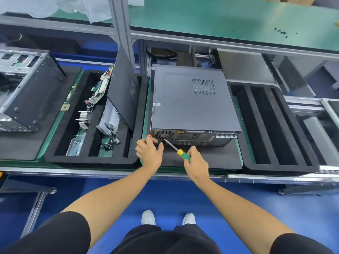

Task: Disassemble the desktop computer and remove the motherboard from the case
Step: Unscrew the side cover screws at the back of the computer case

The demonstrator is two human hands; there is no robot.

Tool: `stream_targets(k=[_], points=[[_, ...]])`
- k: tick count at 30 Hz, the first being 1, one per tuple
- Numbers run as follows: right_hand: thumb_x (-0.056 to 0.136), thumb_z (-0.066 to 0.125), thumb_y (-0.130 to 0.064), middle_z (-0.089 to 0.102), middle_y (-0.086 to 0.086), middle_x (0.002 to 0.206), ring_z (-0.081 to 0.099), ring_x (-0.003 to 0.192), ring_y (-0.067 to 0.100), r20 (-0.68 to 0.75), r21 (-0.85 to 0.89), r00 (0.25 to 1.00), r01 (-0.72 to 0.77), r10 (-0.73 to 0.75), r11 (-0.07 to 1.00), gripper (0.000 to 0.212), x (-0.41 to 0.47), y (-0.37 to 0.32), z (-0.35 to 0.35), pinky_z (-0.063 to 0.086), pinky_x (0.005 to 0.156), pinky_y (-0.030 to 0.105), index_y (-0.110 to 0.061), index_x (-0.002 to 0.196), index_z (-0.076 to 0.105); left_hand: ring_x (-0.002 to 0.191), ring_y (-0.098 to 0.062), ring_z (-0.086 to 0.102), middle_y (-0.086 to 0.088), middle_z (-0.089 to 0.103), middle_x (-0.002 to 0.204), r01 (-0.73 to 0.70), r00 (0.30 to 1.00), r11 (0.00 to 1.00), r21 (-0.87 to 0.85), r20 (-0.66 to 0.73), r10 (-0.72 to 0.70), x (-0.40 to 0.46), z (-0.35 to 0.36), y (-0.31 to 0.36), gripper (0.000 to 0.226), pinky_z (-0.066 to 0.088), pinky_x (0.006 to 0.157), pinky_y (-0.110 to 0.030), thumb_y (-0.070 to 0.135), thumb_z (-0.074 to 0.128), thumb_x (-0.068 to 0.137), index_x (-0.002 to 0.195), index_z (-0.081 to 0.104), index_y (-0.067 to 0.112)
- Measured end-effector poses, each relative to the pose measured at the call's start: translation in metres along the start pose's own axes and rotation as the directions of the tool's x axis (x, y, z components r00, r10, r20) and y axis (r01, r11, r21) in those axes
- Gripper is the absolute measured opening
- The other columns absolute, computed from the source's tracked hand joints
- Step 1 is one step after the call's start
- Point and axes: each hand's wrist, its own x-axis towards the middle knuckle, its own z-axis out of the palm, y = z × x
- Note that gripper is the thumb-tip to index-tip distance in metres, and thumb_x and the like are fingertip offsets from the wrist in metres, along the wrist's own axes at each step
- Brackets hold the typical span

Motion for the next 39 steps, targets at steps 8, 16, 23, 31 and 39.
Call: stream_targets(k=[8,16,23,31,39], points=[[0.093,0.051,-0.009,0.052,0.000,0.077,0.040,0.059,0.013,-0.005,0.488,0.987,-0.136,0.159,0.862,0.026,-0.019,-0.015,0.000,0.034,0.050,0.029,-0.030,0.085,0.037,0.096,-0.012,0.070,0.002,0.072,0.104,0.118,0.915,0.814,-0.568,0.381,0.133,-0.013,0.001,0.028,0.020,0.055,0.085,-0.031,0.038,0.053,0.103,0.108,0.061,0.021],[0.102,0.049,-0.014,0.062,0.012,0.082,0.047,0.060,0.021,0.181,0.729,0.974,-0.224,0.133,0.646,0.013,-0.031,-0.027,-0.007,0.037,0.047,0.029,-0.011,0.093,0.040,0.090,-0.024,0.075,-0.010,0.076,0.100,0.215,0.862,0.706,-0.675,0.471,0.188,-0.016,-0.008,0.050,0.017,0.062,0.078,-0.037,0.015,0.050,0.105,0.122,0.055,0.012],[0.104,0.040,-0.017,0.056,0.006,0.070,0.044,0.046,0.012,0.241,0.760,0.958,-0.287,0.158,0.584,0.007,-0.038,-0.043,-0.014,0.034,0.039,0.025,-0.016,0.097,0.042,0.086,-0.024,0.076,-0.008,0.076,0.099,0.190,0.820,0.735,-0.651,0.517,0.246,-0.016,-0.016,0.061,0.024,0.061,0.072,-0.029,0.017,0.053,0.104,0.128,0.054,0.015],[0.104,0.039,-0.018,0.055,0.007,0.069,0.043,0.047,0.014,0.255,0.758,0.951,-0.309,0.174,0.575,0.006,-0.037,-0.054,-0.010,0.034,0.040,0.024,-0.014,0.099,0.042,0.084,-0.022,0.076,-0.004,0.077,0.097,0.187,0.815,0.740,-0.646,0.522,0.250,-0.008,-0.020,0.056,0.023,0.060,0.069,-0.026,0.018,0.053,0.104,0.127,0.055,0.018],[0.105,0.038,-0.024,0.053,0.006,0.066,0.042,0.044,0.011,0.245,0.767,0.949,-0.316,0.200,0.558,0.012,-0.037,-0.059,-0.008,0.034,0.039,0.024,-0.017,0.095,0.041,0.085,-0.022,0.076,-0.001,0.077,0.099,0.191,0.793,0.759,-0.623,0.553,0.254,0.000,-0.018,0.055,0.019,0.059,0.067,-0.024,0.021,0.054,0.104,0.122,0.057,0.023]])
